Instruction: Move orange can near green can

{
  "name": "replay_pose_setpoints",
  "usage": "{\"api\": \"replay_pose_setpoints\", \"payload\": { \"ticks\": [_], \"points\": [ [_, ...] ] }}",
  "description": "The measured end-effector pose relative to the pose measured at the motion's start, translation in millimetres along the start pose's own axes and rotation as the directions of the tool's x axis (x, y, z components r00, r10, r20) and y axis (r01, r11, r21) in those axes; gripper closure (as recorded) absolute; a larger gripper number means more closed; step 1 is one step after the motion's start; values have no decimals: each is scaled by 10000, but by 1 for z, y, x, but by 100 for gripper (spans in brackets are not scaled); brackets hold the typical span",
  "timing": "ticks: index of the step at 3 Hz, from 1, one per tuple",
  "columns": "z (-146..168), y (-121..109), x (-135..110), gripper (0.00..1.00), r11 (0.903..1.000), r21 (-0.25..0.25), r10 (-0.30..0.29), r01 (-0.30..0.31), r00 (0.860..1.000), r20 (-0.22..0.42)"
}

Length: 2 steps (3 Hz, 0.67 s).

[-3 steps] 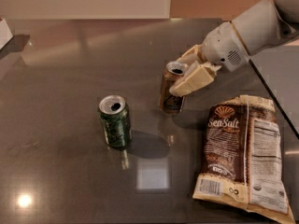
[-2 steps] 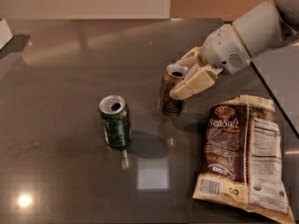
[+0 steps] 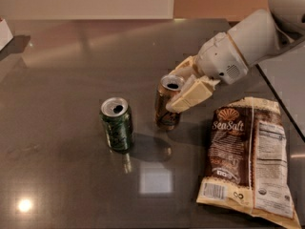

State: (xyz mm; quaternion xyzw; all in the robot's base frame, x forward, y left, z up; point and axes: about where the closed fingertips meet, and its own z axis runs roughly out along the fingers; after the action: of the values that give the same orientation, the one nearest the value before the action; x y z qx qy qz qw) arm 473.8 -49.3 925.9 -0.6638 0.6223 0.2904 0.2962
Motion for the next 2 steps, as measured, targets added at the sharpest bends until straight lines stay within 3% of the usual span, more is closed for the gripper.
{"api": "replay_pose_setpoints", "payload": {
  "ticks": [2],
  "points": [
    [23,10,-5,100,9983,-410,-428,418,9988,-247]
  ]
}}
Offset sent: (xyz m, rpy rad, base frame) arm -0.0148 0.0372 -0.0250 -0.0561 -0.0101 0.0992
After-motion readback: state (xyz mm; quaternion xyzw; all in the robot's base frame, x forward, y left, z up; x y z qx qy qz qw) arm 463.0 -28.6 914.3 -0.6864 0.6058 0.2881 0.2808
